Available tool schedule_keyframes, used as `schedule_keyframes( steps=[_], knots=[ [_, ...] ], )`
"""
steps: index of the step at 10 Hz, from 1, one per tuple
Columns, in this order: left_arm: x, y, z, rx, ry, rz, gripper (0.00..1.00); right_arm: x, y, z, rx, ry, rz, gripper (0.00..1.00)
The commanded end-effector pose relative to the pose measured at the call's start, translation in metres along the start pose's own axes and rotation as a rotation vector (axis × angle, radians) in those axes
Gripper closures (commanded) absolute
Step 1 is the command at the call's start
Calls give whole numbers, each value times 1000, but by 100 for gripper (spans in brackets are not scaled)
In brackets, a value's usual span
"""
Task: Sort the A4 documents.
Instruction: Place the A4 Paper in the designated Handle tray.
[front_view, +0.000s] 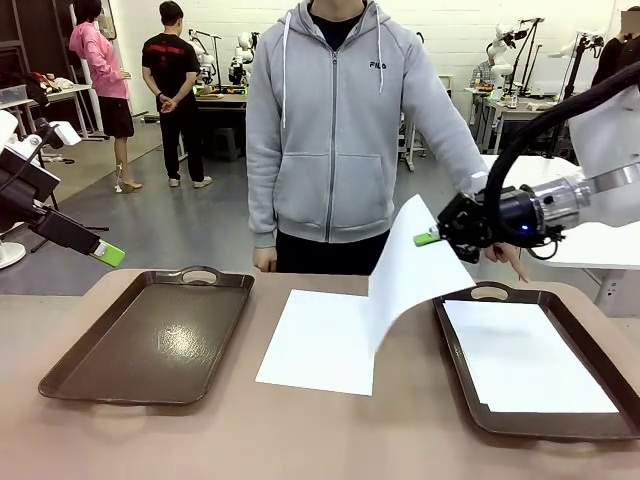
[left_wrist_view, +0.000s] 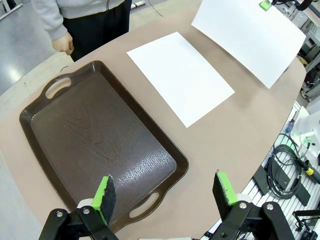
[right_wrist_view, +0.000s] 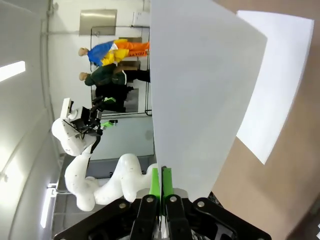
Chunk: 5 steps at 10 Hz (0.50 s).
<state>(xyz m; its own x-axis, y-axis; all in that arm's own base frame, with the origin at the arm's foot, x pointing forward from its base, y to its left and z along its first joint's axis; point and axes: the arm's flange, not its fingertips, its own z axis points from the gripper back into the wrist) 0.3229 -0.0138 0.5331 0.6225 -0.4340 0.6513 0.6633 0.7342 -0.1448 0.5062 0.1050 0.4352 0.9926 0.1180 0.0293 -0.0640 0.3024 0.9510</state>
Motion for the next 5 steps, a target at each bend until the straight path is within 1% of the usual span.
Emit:
schedule_keyframes(
  steps=[1, 3, 5],
  knots=[
    [0, 0, 0, -7, -4, 1, 0, 7, -17, 24, 0, 4, -34, 99],
    [0, 0, 0, -7, -4, 1, 0, 10, -50, 48, 12, -24, -89, 99],
    [0, 0, 0, -7, -4, 1, 0, 3, -78, 53, 30, -37, -105, 99]
  ],
)
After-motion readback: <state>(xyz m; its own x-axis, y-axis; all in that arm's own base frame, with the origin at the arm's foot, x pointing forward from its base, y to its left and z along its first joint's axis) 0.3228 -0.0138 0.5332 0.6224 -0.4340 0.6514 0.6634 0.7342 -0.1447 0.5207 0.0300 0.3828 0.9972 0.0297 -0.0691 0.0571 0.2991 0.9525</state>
